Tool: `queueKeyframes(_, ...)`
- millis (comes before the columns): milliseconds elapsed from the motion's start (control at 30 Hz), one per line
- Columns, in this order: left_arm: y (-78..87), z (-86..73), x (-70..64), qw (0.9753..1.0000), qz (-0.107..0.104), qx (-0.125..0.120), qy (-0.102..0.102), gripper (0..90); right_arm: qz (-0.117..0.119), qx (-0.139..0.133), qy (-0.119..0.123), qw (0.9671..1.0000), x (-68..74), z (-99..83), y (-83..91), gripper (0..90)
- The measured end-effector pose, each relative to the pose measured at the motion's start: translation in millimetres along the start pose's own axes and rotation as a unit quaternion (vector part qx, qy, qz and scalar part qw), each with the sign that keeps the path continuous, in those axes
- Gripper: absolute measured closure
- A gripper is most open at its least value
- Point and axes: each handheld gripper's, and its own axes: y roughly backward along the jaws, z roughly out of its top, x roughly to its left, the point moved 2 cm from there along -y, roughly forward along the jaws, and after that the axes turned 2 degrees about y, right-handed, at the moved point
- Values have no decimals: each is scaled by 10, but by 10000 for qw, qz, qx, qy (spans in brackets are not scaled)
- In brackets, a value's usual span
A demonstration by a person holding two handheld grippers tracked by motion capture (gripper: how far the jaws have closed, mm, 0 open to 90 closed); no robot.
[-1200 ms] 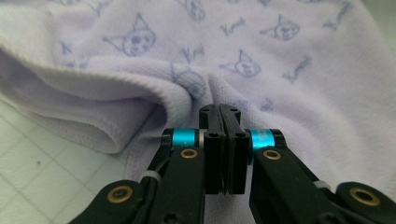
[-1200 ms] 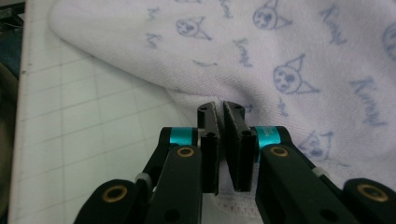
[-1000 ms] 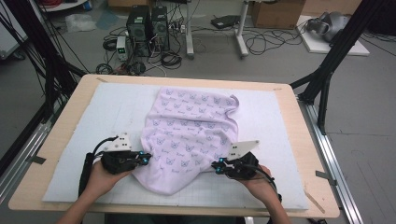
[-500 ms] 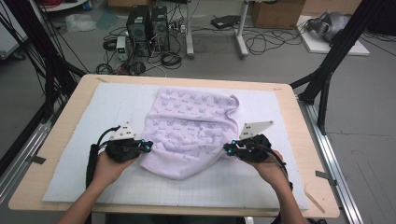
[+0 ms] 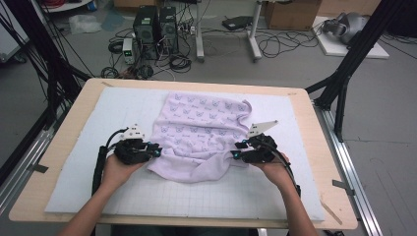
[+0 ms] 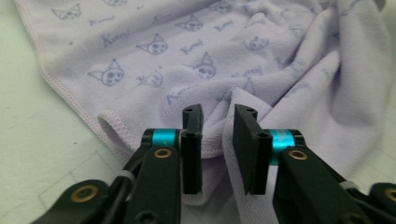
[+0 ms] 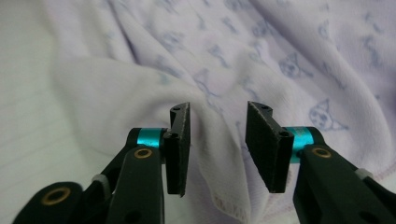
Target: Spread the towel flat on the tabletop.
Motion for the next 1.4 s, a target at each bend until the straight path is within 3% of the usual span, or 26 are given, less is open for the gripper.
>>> queueKeyframes(200, 268, -24, -17, 9997, -30, -130, -224, 698, 20, -305, 579, 9979, 355, 72, 181, 598)
queueKeyframes(367, 181, -137, -39, 9987, -408, 53, -285, 750, 255, -243, 660, 9972, 570, -15, -31, 602)
queueKeyframes(467, 5, -186, -83, 9977, -503, 283, -351, 726, 318, -58, 662, 9973, 609, -69, -247, 588)
queueKeyframes(600, -195, -237, -134, 9944, -688, 642, -470, 691, 374, 200, 698, 9967, 623, -120, -442, 584)
queueKeyframes(667, -231, -246, -144, 9941, -690, 673, -497, 715, 333, 338, 730, 9962, 631, -144, -500, 630)
queueKeyframes(767, -235, -246, -156, 9944, -598, 679, -547, 830, 217, 302, 792, 9962, 619, -147, -511, 776)
queueKeyframes(867, -209, -242, -173, 9947, -531, 690, -539, 870, 252, 288, 751, 9964, 599, -145, -504, 828)
queueKeyframes(1033, -24, -259, -210, 9970, -465, 439, -445, 879, 504, 68, 750, 9959, 670, -111, -355, 833)
queueKeyframes(1100, 122, -255, -272, 9969, -487, 327, -525, 880, 592, -73, 784, 9951, 736, -86, -250, 833)
queueKeyframes(1200, 314, -268, -389, 9955, -641, 307, -621, 881, 714, -218, 874, 9934, 854, -69, -97, 832)
queueKeyframes(1400, 654, -372, -630, 9936, -675, 286, -860, 881, 1049, -471, 868, 9896, 1146, -129, 161, 833)
